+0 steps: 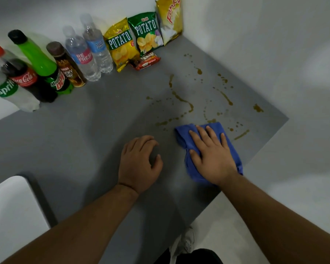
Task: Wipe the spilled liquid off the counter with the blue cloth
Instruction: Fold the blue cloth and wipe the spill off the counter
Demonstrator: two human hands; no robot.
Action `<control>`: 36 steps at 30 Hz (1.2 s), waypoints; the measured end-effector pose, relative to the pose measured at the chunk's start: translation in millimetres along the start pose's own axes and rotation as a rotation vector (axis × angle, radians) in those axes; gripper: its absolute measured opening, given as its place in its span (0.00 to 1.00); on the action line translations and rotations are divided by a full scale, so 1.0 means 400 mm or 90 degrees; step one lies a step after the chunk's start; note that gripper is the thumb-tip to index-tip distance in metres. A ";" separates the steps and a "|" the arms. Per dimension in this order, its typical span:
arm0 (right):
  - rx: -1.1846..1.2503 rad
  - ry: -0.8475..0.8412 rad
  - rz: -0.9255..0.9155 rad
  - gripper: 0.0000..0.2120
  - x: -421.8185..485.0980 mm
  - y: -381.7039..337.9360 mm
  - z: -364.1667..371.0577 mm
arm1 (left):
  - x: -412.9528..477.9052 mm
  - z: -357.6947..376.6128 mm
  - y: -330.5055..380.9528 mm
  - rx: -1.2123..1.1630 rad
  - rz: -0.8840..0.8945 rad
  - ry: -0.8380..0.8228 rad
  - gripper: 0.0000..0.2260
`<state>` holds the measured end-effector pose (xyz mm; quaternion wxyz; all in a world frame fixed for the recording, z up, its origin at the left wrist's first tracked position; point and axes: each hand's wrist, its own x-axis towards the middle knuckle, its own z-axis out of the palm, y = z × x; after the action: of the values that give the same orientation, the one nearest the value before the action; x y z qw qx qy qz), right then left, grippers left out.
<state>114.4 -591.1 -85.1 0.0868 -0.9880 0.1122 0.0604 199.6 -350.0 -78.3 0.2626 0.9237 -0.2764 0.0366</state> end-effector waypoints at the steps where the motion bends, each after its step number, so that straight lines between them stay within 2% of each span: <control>1: 0.002 0.001 0.026 0.32 0.017 -0.029 0.003 | 0.021 0.001 -0.010 0.008 -0.007 0.000 0.15; 3: 0.005 -0.002 0.020 0.33 0.032 -0.076 0.009 | 0.062 0.004 -0.027 0.023 -0.020 -0.001 0.16; 5: 0.002 -0.008 -0.060 0.32 0.018 -0.080 0.016 | 0.100 0.006 -0.042 0.032 -0.025 -0.001 0.16; 8: 0.021 -0.035 -0.205 0.31 -0.007 -0.010 0.009 | 0.146 0.000 -0.071 0.031 -0.049 0.004 0.17; 10: 0.036 -0.040 -0.225 0.31 0.000 0.037 -0.002 | 0.161 -0.004 -0.082 0.025 -0.079 0.005 0.18; 12: 0.030 -0.025 -0.178 0.30 0.030 0.050 -0.009 | 0.163 -0.002 -0.080 0.032 -0.090 -0.004 0.19; 16: -0.002 0.005 -0.002 0.32 0.131 -0.040 -0.008 | 0.161 0.003 -0.071 0.060 -0.083 -0.028 0.20; 18: -0.002 0.006 0.023 0.32 0.165 -0.105 -0.001 | 0.164 0.001 -0.071 0.070 -0.088 -0.031 0.20; 21: 0.018 -0.005 -0.090 0.31 0.152 -0.138 0.011 | 0.167 0.002 -0.064 0.078 -0.095 -0.042 0.20; 24: 0.028 -0.015 -0.233 0.30 0.125 -0.068 0.000 | 0.167 0.004 -0.064 0.065 -0.103 -0.035 0.21; 26: 0.044 -0.012 -0.280 0.29 0.127 -0.005 -0.015 | 0.167 0.006 -0.066 0.065 -0.100 -0.025 0.22; 28: 0.051 -0.005 -0.260 0.29 0.147 0.033 -0.030 | 0.166 0.008 -0.068 0.069 -0.091 -0.011 0.22; 30: 0.036 0.008 -0.185 0.29 0.181 0.021 -0.036 | 0.166 0.010 -0.068 0.073 -0.084 -0.004 0.22; 34: 0.004 0.009 -0.028 0.31 0.248 -0.099 -0.017 | 0.166 0.013 -0.069 0.085 -0.091 -0.008 0.22; 36: 0.013 0.006 -0.026 0.32 0.251 -0.146 -0.006 | 0.164 0.014 -0.069 0.088 -0.093 -0.010 0.23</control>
<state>225.2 -556.8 -87.6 0.0972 -0.9895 0.0933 0.0529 269.4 -365.6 -81.8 0.1978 0.9577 -0.2069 0.0294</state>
